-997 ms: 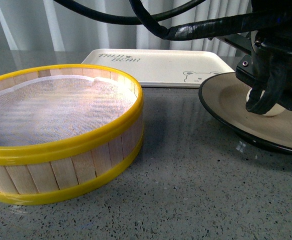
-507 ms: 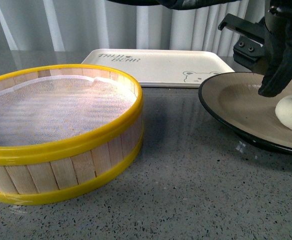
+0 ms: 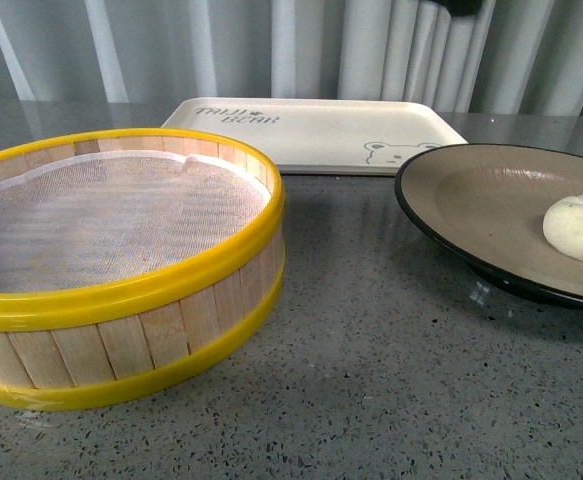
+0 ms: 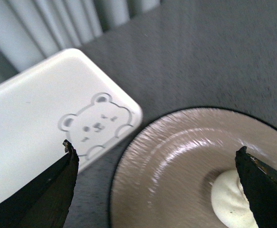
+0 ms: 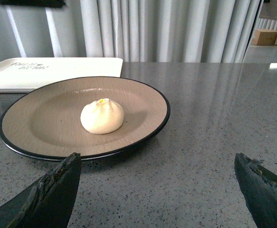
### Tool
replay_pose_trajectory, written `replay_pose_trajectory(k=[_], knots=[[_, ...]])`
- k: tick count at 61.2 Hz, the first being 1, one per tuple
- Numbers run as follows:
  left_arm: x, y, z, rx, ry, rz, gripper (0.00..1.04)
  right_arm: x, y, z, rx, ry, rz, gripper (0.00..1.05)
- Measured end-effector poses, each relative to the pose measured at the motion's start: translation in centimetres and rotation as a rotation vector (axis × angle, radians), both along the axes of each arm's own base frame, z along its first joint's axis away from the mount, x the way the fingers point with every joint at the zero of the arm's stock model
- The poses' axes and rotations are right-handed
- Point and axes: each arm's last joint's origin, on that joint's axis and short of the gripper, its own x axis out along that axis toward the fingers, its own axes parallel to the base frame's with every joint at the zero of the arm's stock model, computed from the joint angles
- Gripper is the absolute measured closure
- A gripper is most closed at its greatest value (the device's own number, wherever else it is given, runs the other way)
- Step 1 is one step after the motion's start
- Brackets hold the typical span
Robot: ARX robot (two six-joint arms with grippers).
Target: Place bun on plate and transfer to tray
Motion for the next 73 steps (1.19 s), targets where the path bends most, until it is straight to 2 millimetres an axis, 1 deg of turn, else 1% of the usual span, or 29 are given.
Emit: replay_pose_trajectory(k=[3, 5, 6, 7, 8, 9, 12, 13, 15, 20, 22, 28, 29, 32, 33, 34, 36, 37, 39, 40, 43, 44, 52, 58, 73], knots=[[-0.4, 1.8, 1.2, -0.035, -0.023, 0.028, 0.07, 0.0, 0.0, 0.0, 0.000, 0.000, 0.000, 0.09], [-0.9, 3.8, 2.3, -0.064, -0.050, 0.059, 0.07, 0.0, 0.0, 0.0, 0.000, 0.000, 0.000, 0.09], [-1.3, 5.2, 2.9, -0.082, -0.065, 0.080, 0.07, 0.0, 0.0, 0.0, 0.000, 0.000, 0.000, 0.09], [-1.6, 6.3, 3.3, -0.090, -0.076, 0.093, 0.07, 0.0, 0.0, 0.0, 0.000, 0.000, 0.000, 0.09], [-1.9, 7.3, 3.5, -0.096, -0.087, 0.110, 0.07, 0.0, 0.0, 0.0, 0.000, 0.000, 0.000, 0.09], [-2.1, 7.7, 3.6, -0.099, -0.091, 0.116, 0.07, 0.0, 0.0, 0.0, 0.000, 0.000, 0.000, 0.09], [-3.0, 10.3, 3.8, -0.104, -0.099, 0.156, 0.07, 0.0, 0.0, 0.0, 0.000, 0.000, 0.000, 0.09], [-3.2, 10.8, 3.8, -0.103, -0.100, 0.165, 0.07, 0.0, 0.0, 0.0, 0.000, 0.000, 0.000, 0.09], [-4.0, 12.6, 3.5, -0.101, -0.101, 0.196, 0.07, 0.0, 0.0, 0.0, 0.000, 0.000, 0.000, 0.09], [-5.4, 15.5, 2.6, -0.095, -0.092, 0.234, 0.07, 0.0, 0.0, 0.0, 0.000, 0.000, 0.000, 0.09], [-6.2, 16.9, 1.9, -0.091, -0.081, 0.254, 0.07, 0.0, 0.0, 0.0, 0.000, 0.000, 0.000, 0.09], [-7.9, 19.9, 0.2, -0.081, -0.055, 0.307, 0.07, 0.0, 0.0, 0.0, 0.000, 0.000, 0.000, 0.09], [-8.5, 20.7, -0.4, -0.079, -0.047, 0.323, 0.07, 0.0, 0.0, 0.0, 0.000, 0.000, 0.000, 0.09], [-9.6, 22.3, -1.5, -0.065, -0.034, 0.366, 0.07, 0.0, 0.0, 0.0, 0.000, 0.000, 0.000, 0.09], [-9.9, 22.6, -1.8, -0.073, -0.051, 0.399, 0.09, 0.0, 0.0, 0.0, 0.000, 0.000, 0.000, 0.09], [-10.3, 23.3, -2.3, -0.097, -0.112, 0.468, 0.14, 0.0, 0.0, 0.0, 0.000, 0.000, 0.001, 0.09], [-11.1, 24.1, -3.2, -0.145, -0.183, 0.513, 0.21, 0.0, 0.0, 0.0, 0.000, 0.000, 0.001, 0.09], [-11.7, 24.5, -3.9, -0.171, -0.222, 0.527, 0.26, 0.0, 0.0, 0.0, 0.000, 0.000, 0.001, 0.09], [-12.5, 25.0, -4.9, -0.194, -0.258, 0.543, 0.34, 0.0, 0.0, 0.0, 0.000, 0.000, -0.001, 0.09], [-13.1, 25.3, -5.6, -0.202, -0.271, 0.549, 0.39, 0.0, 0.0, 0.0, 0.000, 0.000, -0.002, 0.09], [-14.0, 25.6, -7.0, -0.209, -0.274, 0.551, 0.50, 0.0, 0.0, 0.0, 0.000, 0.000, 0.000, 0.09], [-14.3, 25.7, -7.6, -0.209, -0.271, 0.551, 0.55, 0.0, 0.0, 0.0, 0.000, 0.000, 0.002, 0.09], [-15.4, 26.0, -10.1, -0.206, -0.243, 0.551, 0.77, 0.0, 0.0, 0.0, 0.000, 0.000, 0.000, 0.09], [-16.6, 27.0, -11.4, -0.214, -0.247, 0.542, 1.00, 0.0, 0.0, 0.0, 0.000, 0.000, 0.001, 0.09], [-18.4, 27.2, -13.6, -0.217, -0.248, 0.553, 1.01, 0.0, 0.0, 0.0, 0.000, 0.000, 0.001, 0.09]])
